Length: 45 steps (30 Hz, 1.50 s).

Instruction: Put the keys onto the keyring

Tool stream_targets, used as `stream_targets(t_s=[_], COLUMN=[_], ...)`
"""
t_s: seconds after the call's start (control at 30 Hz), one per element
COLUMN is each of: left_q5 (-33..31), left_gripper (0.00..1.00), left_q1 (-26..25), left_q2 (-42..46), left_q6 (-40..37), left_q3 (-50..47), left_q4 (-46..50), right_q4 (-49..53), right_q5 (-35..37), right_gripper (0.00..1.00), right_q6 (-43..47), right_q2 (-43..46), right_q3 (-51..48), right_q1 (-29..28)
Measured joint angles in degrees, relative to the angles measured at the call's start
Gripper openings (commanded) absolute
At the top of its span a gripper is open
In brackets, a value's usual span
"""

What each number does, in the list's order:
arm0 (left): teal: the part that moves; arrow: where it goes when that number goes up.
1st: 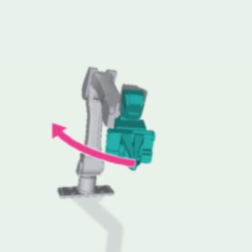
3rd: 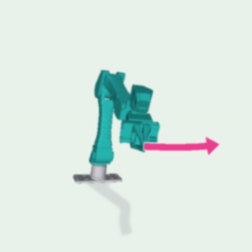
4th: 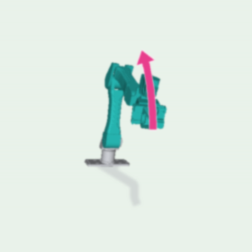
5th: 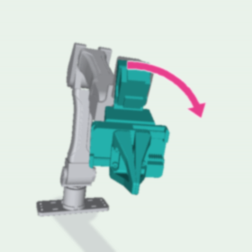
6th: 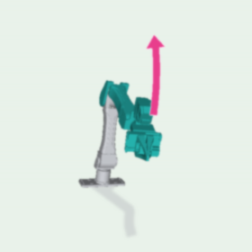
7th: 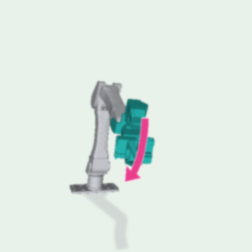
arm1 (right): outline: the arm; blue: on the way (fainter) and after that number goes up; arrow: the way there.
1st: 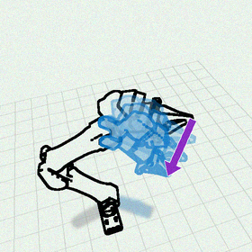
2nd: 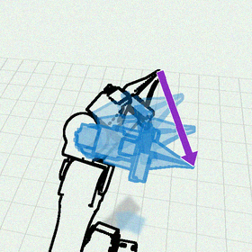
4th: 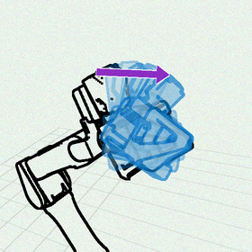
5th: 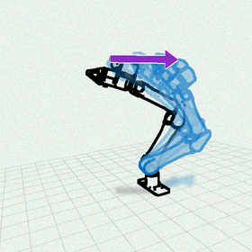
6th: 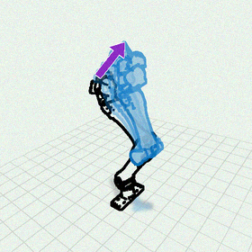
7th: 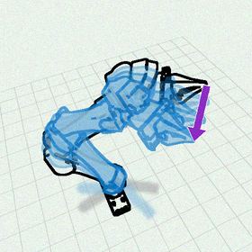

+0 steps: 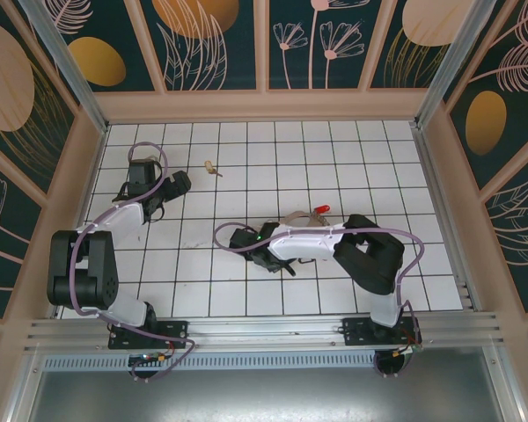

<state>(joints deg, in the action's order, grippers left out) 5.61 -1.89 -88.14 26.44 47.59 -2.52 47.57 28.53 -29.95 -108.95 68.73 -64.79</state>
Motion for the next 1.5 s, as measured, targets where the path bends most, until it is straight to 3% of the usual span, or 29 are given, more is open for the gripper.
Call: stream_targets(t_s=[0.37,0.63,0.8,0.97,1.07,1.23,1.5], left_q5=[0.2,2.0,9.4,21.3,29.7,40.1,43.2], left_gripper=[0.97,0.94,0.93,0.94,0.94,0.92,0.91], left_q1=[0.0,-0.1,-0.5,-2.0,-4.2,-13.2,-25.9], left_q2=[0.0,0.0,4.5,12.2,15.6,19.8,17.1], left_q6=[0.0,-0.2,-0.3,-2.0,-7.0,-27.3,-52.0], left_q3=[0.0,0.0,-3.7,-11.2,-15.6,-18.5,-17.4], left_q4=[0.0,-0.3,-6.7,-21.5,-30.6,-33.1,-28.2], right_q4=[-0.2,-0.4,-2.1,-5.7,-9.5,-16.4,-20.0], right_q5=[2.2,6.2,6.4,4.3,-0.3,-13.6,-31.3], right_gripper=[0.23,0.01,0.0,0.0,0.0,0.0,0.0], right_q6=[0.1,1.1,3.6,9.8,15.6,27.0,41.6], right_q2=[-2.3,-2.2,1.1,10.3,18.9,33.6,43.3], right_q3=[0.0,-0.2,-1.9,-4.6,-6.8,-12.4,-17.4], right_q1=[0.2,0.2,0.3,1.9,4.6,11.8,16.4])
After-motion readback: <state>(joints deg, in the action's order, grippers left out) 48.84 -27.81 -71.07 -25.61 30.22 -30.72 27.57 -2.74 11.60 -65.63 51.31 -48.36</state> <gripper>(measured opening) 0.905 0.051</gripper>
